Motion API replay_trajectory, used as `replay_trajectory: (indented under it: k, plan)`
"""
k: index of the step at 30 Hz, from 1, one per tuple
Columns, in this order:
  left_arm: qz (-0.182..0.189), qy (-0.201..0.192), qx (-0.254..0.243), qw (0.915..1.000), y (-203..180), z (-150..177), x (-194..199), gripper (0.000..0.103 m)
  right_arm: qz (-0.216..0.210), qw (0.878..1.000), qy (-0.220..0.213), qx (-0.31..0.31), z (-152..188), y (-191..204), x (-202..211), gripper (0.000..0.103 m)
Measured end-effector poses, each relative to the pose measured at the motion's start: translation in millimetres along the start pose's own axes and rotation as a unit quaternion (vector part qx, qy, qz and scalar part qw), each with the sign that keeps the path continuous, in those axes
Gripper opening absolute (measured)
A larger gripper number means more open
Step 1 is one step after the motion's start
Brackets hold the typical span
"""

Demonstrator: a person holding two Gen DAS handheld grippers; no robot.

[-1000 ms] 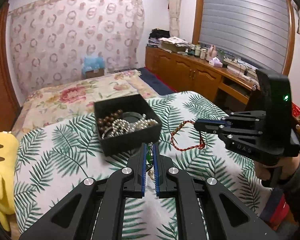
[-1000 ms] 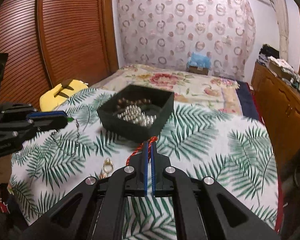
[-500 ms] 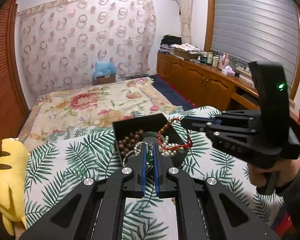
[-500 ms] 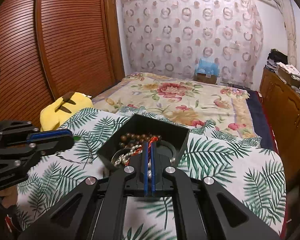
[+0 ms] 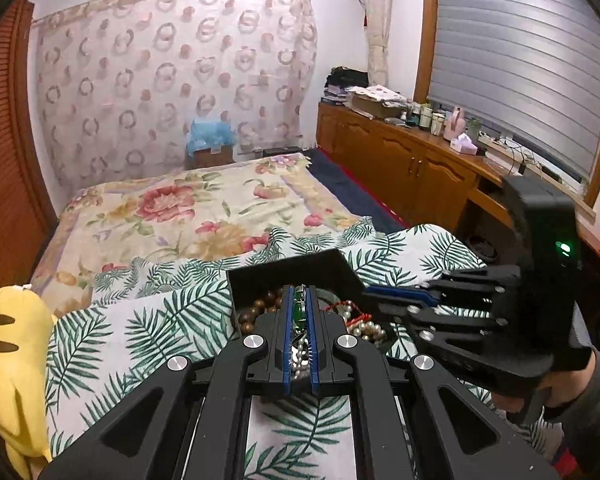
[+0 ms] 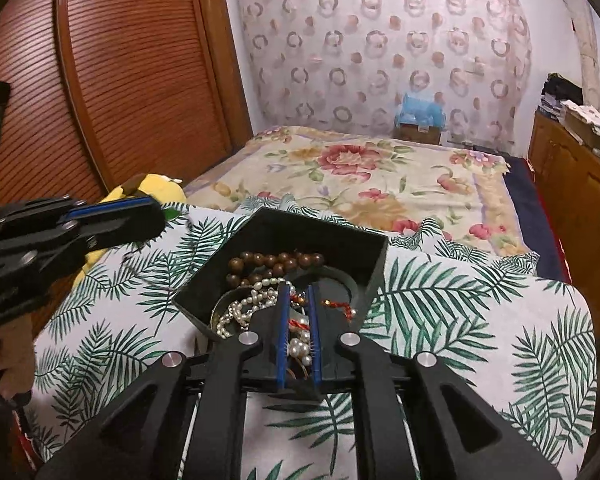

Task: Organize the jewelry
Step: 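Carry the jade chain and red bracelet into the black box and open both grippers, then grasp the gold flower charm with the right gripper while the left grasps the gold ring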

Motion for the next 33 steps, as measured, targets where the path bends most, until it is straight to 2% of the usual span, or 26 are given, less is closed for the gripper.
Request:
replay_trajectory:
  k: [10,12,13,14,17,19,20,21,25,33]
  plan:
    - [-0.008,0.018,0.001,0.9998,1,-4,-24,0.008,0.004,1.000,-0.002,0.029,34,5,27,0.011]
    - [-0.008,0.021,0.002,0.9997,0,-1,-25,0.019,0.000,0.999,0.006,0.034,45,8,29,0.011]
    - [-0.010,0.022,0.001,0.9997,-1,0,-25,0.032,-0.001,0.999,0.009,0.034,48,8,30,0.011]
    - [-0.013,0.021,0.001,0.9997,-1,2,-24,0.035,-0.002,0.999,0.012,0.034,52,10,30,0.011]
    - [-0.011,0.021,-0.001,0.9997,-3,8,-20,0.035,-0.006,0.999,0.026,0.035,69,13,30,0.011]
    - [-0.009,0.020,-0.002,0.9998,-6,14,-14,0.035,-0.011,0.998,0.038,0.038,83,16,30,0.019]
    - [-0.008,0.019,-0.003,0.9998,-7,18,-12,0.035,-0.012,0.998,0.042,0.041,87,17,30,0.028]
    - [-0.008,0.020,-0.004,0.9998,-8,19,-10,0.035,-0.013,0.998,0.045,0.045,92,19,30,0.030]
    - [-0.007,0.025,-0.006,0.9997,-13,34,-3,0.037,-0.019,0.996,0.062,0.063,109,30,28,0.030]
    - [-0.008,0.038,-0.002,0.9992,-18,64,2,0.043,-0.015,0.991,0.099,0.090,121,47,17,0.030]
Point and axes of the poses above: each gripper's, at about its wrist camera, not at the fingertips, and x roughly against the way its jaws point, y to its left, z to its underside, the point moved 1 cm from there along -x, roughly the way its jaws point, and after that the axes turned 11 degrees about -x, right-handed, at the moved point
